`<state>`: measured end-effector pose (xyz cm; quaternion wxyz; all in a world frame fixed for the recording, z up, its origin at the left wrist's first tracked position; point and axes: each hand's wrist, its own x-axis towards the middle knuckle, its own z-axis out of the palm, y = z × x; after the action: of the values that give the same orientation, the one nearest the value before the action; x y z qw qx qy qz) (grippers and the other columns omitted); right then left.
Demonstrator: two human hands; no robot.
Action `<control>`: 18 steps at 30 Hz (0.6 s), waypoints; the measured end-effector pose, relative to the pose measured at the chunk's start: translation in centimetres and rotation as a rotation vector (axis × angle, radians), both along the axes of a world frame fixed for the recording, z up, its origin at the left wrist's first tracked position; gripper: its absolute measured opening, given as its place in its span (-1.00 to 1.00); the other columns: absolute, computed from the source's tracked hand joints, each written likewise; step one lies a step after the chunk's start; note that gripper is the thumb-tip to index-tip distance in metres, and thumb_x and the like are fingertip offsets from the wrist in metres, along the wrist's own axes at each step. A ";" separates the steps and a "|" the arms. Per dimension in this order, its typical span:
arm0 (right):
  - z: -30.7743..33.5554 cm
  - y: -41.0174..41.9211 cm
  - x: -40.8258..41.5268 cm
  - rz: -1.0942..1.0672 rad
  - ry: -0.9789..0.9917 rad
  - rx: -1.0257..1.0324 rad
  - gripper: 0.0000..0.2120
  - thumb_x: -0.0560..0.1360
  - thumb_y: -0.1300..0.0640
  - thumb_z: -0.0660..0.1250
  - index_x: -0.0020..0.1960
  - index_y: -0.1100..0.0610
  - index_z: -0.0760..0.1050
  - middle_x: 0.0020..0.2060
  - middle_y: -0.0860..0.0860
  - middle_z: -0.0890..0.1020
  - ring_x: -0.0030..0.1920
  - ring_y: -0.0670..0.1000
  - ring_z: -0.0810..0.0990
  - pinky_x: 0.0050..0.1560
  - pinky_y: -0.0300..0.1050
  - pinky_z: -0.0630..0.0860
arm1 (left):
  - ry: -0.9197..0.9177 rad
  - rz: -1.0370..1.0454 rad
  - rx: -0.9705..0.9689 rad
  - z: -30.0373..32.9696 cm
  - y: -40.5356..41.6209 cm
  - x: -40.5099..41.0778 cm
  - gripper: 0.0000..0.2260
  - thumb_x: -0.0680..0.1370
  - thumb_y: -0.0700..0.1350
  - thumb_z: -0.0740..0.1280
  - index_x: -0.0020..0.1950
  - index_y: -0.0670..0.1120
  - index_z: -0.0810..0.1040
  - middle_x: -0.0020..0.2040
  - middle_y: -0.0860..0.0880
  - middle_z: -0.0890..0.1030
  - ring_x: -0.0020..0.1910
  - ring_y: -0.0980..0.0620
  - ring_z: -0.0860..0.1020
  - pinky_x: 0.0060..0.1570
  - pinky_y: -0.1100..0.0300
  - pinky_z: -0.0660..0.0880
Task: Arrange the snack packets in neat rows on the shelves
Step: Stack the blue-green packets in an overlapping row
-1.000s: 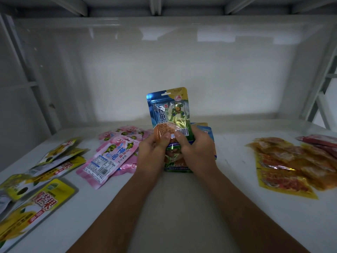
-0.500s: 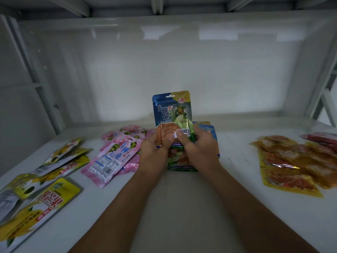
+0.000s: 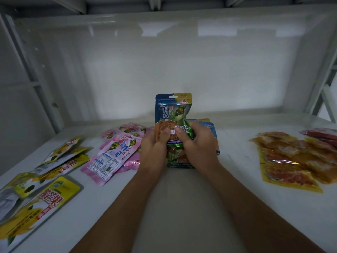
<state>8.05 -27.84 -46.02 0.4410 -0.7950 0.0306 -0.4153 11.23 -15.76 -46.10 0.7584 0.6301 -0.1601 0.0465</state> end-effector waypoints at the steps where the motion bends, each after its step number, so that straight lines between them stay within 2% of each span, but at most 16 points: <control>1: 0.0 0.0 -0.1 0.014 0.011 0.003 -0.88 0.61 0.06 0.43 -0.01 0.12 0.64 -0.21 -0.03 0.66 -0.19 -0.14 0.59 -0.23 -0.44 0.37 | -0.002 -0.001 0.006 0.0 0.0 0.0 -0.83 0.68 -0.17 0.32 0.17 -0.24 0.63 -0.24 0.01 0.68 -0.37 0.20 0.62 -0.43 0.36 0.48; 4: 0.1 0.2 -0.4 0.072 0.054 0.051 -0.97 0.62 0.09 0.41 0.00 0.04 0.61 -0.21 -0.14 0.63 -0.18 -0.30 0.58 -0.20 -0.51 0.38 | 0.006 -0.027 0.010 -0.1 0.0 0.0 -0.85 0.69 -0.22 0.31 0.13 -0.31 0.58 -0.38 0.08 0.61 -0.49 0.23 0.54 -0.49 0.41 0.41; 7: 0.3 0.3 -0.5 0.109 0.054 0.126 -0.90 0.63 0.07 0.40 0.00 0.09 0.63 -0.22 -0.16 0.64 -0.19 -0.40 0.57 -0.22 -0.52 0.39 | -0.001 -0.063 0.026 0.1 0.0 -0.4 -0.90 0.69 -0.24 0.29 0.05 -0.23 0.57 -0.43 0.12 0.60 -0.50 0.24 0.54 -0.50 0.42 0.40; 9: 0.4 0.2 -0.4 0.106 0.055 0.145 -0.88 0.64 0.07 0.39 -0.03 0.09 0.63 -0.23 -0.10 0.65 -0.22 -0.38 0.58 -0.26 -0.51 0.40 | 0.004 -0.065 0.047 0.2 0.0 -0.4 -0.91 0.69 -0.23 0.30 0.06 -0.19 0.60 -0.34 0.11 0.66 -0.41 0.22 0.60 -0.44 0.38 0.46; 12: 0.3 -0.1 -0.2 0.061 0.067 0.114 -0.91 0.62 0.09 0.41 -0.06 0.04 0.58 -0.24 -0.10 0.63 -0.25 -0.33 0.57 -0.29 -0.52 0.35 | 0.047 -0.049 0.040 0.2 0.0 -0.4 -0.87 0.66 -0.24 0.32 0.15 -0.17 0.65 -0.09 -0.06 0.75 -0.16 0.03 0.72 -0.28 0.20 0.58; 15: 0.4 0.0 -0.2 0.049 0.103 0.103 -0.87 0.60 0.06 0.45 -0.03 0.11 0.60 -0.24 -0.14 0.61 -0.26 -0.30 0.53 -0.28 -0.54 0.35 | 0.104 -0.059 -0.037 0.5 -0.1 -0.6 -0.85 0.64 -0.30 0.30 0.14 -0.21 0.64 -0.18 -0.04 0.72 -0.29 0.09 0.69 -0.41 0.28 0.53; 18: 0.5 0.0 -0.2 0.092 0.096 0.153 -0.81 0.58 0.03 0.47 0.02 0.17 0.65 -0.22 -0.07 0.66 -0.26 -0.35 0.56 -0.28 -0.52 0.39 | 0.131 -0.061 -0.074 1.0 0.0 -1.0 -0.88 0.66 -0.26 0.30 0.06 -0.16 0.64 -0.32 0.06 0.68 -0.39 0.19 0.64 -0.49 0.33 0.46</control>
<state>7.85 -27.86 -45.54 0.5173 -0.7785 0.0468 -0.3523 10.25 -15.75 -45.13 0.7910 0.5982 -0.1274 -0.0123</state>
